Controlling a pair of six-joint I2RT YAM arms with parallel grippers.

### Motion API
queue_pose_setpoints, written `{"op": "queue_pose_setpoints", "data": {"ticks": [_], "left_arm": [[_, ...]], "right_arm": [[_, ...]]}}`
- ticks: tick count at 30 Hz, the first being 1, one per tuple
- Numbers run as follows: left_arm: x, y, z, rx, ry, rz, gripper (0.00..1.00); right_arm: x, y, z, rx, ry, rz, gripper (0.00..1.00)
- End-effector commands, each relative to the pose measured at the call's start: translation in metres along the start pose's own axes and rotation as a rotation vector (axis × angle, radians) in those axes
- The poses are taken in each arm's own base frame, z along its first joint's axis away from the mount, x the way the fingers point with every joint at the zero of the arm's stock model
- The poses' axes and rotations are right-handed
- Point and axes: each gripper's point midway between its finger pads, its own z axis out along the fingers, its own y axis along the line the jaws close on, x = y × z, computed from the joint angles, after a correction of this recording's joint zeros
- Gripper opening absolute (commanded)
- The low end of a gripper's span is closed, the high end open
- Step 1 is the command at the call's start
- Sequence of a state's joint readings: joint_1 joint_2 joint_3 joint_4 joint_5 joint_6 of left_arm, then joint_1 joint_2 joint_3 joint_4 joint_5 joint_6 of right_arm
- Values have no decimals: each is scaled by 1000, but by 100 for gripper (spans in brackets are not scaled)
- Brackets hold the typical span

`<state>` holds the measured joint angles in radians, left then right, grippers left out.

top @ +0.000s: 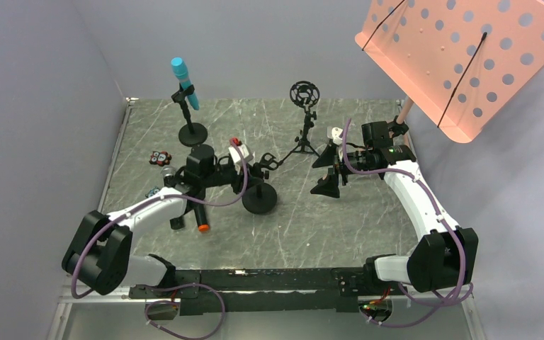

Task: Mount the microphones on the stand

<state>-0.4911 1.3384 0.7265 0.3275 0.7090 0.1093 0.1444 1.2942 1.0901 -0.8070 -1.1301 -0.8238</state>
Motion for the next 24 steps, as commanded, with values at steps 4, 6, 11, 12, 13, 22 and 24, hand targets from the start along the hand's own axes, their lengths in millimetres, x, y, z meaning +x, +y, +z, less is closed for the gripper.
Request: {"op": "queue_pose_setpoints", "data": {"ticks": [4, 6, 11, 12, 13, 22, 24], "left_arm": [[-25, -4, -3, -79, -170, 66, 0], [-17, -7, 0, -82, -146, 73, 0], [-2, -11, 6, -91, -72, 88, 2], [1, -10, 5, -94, -62, 83, 4], [3, -10, 5, -101, -54, 70, 8], [14, -6, -9, -196, -43, -37, 82], [10, -10, -16, -210, -61, -72, 89]], "right_arm": [[-8, -6, -1, 7, -17, -57, 100], [-6, -7, -2, 10, -14, -56, 100], [-5, -7, -1, 8, -11, -54, 100], [-5, -7, -1, 7, -10, -54, 100], [-4, -8, -1, 7, -8, -52, 100], [-3, -8, 0, 3, -6, -50, 100], [-4, -8, -1, 4, -6, -53, 100]]}}
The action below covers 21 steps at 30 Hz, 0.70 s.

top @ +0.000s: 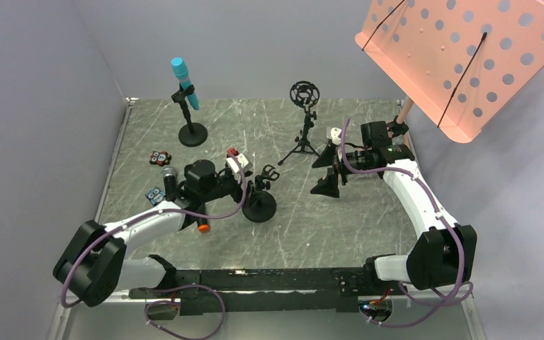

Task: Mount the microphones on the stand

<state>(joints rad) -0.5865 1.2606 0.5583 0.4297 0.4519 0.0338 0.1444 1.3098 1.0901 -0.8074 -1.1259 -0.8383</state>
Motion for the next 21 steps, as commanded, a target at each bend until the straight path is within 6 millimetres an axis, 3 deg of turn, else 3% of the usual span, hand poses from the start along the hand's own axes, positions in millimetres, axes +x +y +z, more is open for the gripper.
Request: {"op": "queue_pose_setpoints", "data": {"ticks": [1, 4, 8, 13, 18, 21], "left_arm": [[-25, -1, -15, -50, -89, -32, 91], [-32, -5, -28, -64, -98, -38, 98], [-40, -4, -49, -120, -98, -48, 99], [-57, 13, -83, -260, -112, -145, 99], [-57, 57, -119, -359, -149, -386, 99], [-34, 93, -141, -476, -142, -559, 99]], "right_arm": [[-7, -5, -2, 7, -13, -52, 100], [-7, -5, -2, 9, -11, -52, 100], [-6, -6, -3, 13, -9, -52, 100], [-8, -6, -4, 23, -11, -63, 100], [-8, -6, -4, 23, -12, -63, 100], [-9, -5, -4, 26, -12, -66, 100]]}}
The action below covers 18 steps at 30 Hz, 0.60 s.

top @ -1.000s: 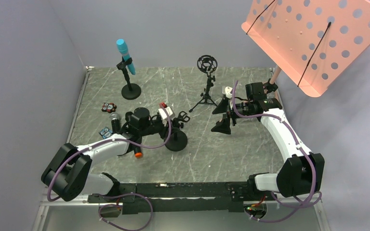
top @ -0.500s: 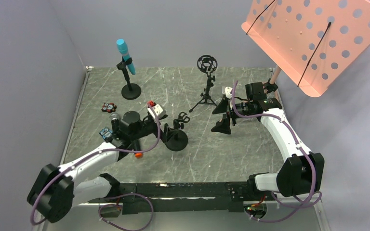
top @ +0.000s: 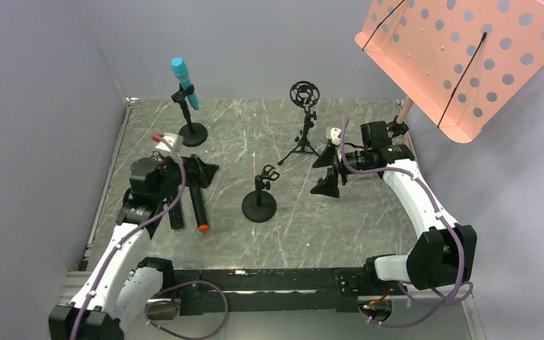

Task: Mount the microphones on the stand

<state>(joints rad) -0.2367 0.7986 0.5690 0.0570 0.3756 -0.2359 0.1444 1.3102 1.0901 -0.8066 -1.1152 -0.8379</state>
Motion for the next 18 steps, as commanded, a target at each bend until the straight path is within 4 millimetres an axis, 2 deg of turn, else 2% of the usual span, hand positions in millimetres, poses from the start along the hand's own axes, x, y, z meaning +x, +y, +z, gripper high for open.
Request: {"op": "queue_pose_setpoints", "data": {"ticks": [1, 5, 8, 18], "left_arm": [[12, 47, -14, -152, 66, -290, 99], [35, 95, -26, -408, 138, -363, 99], [44, 115, -35, -537, 184, -350, 99], [54, 138, -43, -692, 307, -371, 96]], "right_arm": [[-11, -4, -4, 19, -21, -67, 100], [-10, -4, -4, 23, -20, -67, 100], [-10, -4, -3, 19, -20, -65, 100], [-9, -5, -3, 15, -18, -62, 100]]}}
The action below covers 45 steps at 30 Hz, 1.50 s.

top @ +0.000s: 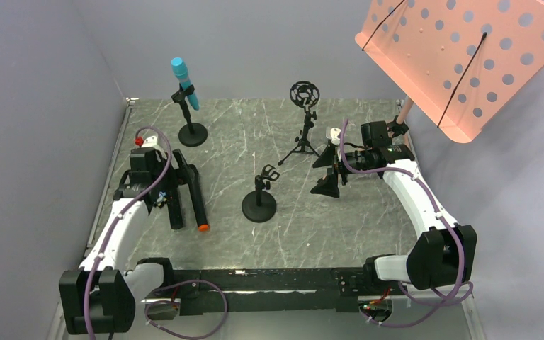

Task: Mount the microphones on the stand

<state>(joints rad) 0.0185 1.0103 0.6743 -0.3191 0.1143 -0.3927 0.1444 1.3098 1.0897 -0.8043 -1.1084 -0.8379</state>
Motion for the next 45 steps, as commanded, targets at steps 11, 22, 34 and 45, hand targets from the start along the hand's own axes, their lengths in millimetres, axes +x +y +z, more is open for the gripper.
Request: {"op": "queue_pose_setpoints", "data": {"ticks": [11, 22, 34, 45], "left_arm": [[-9, -9, 14, -77, 104, -81, 96], [10, 4, 42, -357, 164, -21, 91], [42, 5, 89, -381, 318, -5, 80], [51, 5, 101, -378, 360, 33, 76]], "right_arm": [[-8, -5, -2, 11, -21, -56, 100], [-7, -6, -2, 13, -15, -54, 100], [-6, -6, -2, 18, -13, -61, 100], [-5, -5, -2, 12, -9, -63, 100]]}}
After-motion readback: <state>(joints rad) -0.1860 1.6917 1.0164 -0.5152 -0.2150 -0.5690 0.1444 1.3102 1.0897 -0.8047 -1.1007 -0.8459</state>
